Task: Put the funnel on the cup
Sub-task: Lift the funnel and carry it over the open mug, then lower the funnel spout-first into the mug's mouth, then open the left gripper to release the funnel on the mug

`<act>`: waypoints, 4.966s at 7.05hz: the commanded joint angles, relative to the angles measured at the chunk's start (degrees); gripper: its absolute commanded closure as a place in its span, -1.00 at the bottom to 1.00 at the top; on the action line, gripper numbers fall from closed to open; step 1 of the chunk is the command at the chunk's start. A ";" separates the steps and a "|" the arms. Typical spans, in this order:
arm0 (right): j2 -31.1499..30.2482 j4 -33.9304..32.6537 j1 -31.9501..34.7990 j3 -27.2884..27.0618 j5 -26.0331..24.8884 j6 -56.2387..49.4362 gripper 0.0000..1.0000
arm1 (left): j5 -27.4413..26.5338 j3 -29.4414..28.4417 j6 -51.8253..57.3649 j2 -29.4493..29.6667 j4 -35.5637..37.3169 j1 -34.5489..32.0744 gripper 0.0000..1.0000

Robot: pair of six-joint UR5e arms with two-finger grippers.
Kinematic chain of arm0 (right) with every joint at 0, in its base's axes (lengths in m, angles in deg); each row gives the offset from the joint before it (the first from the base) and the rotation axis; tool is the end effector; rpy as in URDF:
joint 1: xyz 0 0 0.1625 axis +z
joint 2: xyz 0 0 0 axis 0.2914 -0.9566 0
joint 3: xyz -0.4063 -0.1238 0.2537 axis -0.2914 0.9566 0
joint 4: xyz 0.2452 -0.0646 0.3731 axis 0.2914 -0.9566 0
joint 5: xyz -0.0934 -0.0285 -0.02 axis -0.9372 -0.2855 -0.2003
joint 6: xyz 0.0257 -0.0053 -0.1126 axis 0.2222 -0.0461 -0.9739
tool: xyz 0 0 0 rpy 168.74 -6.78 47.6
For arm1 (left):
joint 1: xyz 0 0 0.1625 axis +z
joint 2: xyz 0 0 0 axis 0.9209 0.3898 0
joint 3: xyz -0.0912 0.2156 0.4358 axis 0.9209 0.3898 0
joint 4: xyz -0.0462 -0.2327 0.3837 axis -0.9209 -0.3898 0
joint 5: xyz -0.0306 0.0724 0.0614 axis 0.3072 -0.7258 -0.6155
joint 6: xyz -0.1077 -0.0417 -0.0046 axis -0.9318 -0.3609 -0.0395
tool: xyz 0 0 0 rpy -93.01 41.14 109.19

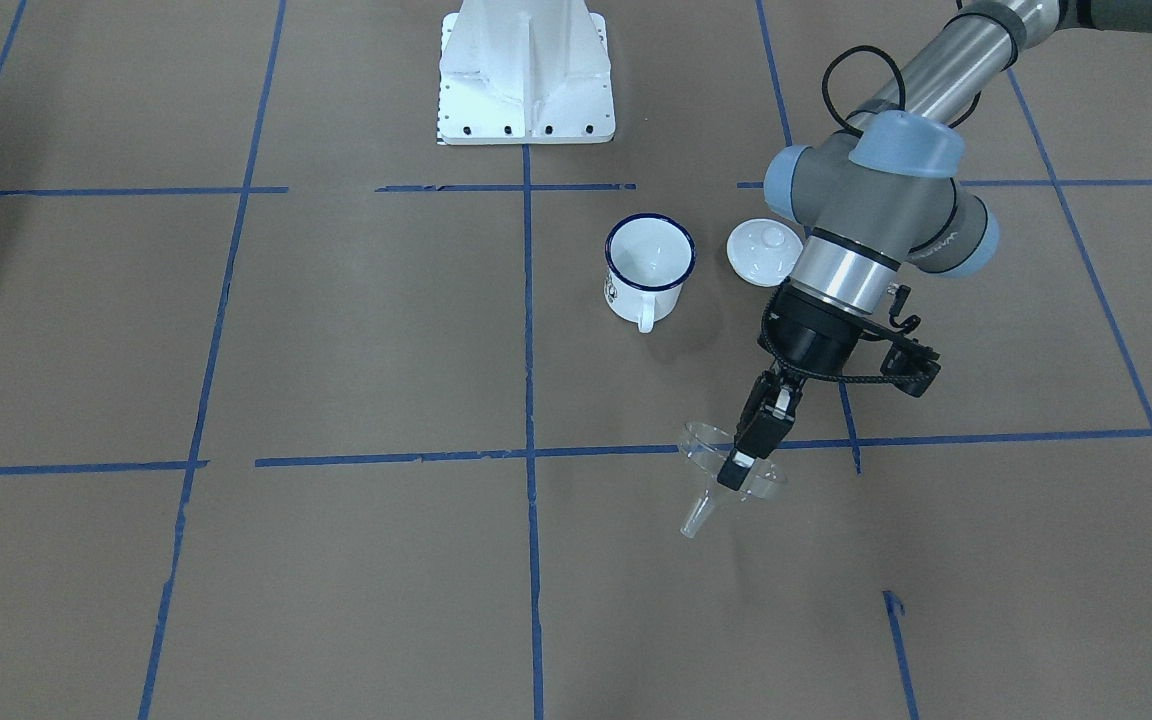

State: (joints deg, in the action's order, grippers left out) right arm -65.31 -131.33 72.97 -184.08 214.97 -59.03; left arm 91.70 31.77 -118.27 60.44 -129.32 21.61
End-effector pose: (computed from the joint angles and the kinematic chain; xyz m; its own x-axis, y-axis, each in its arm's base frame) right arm 0.0564 -0.4760 0.7526 0.7522 0.0165 0.6587 -0.0030 0.9998 -0.0216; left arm 0.4525 -0.6362 0.2931 -0.3139 -0.5766 -0.7543 0.5892 0.5047 -0.6310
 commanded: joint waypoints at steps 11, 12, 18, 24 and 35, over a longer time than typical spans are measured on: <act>0.00 0.00 0.00 -0.03 0.00 0.00 -1.00 | 17.57 18.19 14.99 11.48 71.39 11.09 1.00; 0.00 0.00 0.00 -0.03 0.00 0.00 -1.00 | 17.66 18.02 14.98 11.30 71.13 11.35 1.00; 0.00 0.00 0.00 -0.03 0.00 0.00 -1.00 | 17.31 13.27 18.32 10.95 66.65 11.35 1.00; 0.00 0.00 0.00 -0.03 0.00 0.00 -1.00 | 17.40 12.21 19.56 10.60 65.77 12.76 1.00; 0.00 0.00 0.00 -0.03 0.00 0.00 -1.00 | 18.01 19.81 36.87 6.16 66.03 8.48 -1.00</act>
State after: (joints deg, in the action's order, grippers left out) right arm -65.31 -131.33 72.97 -184.11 214.97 -59.03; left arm 109.23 47.10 -89.98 69.95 -63.41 32.75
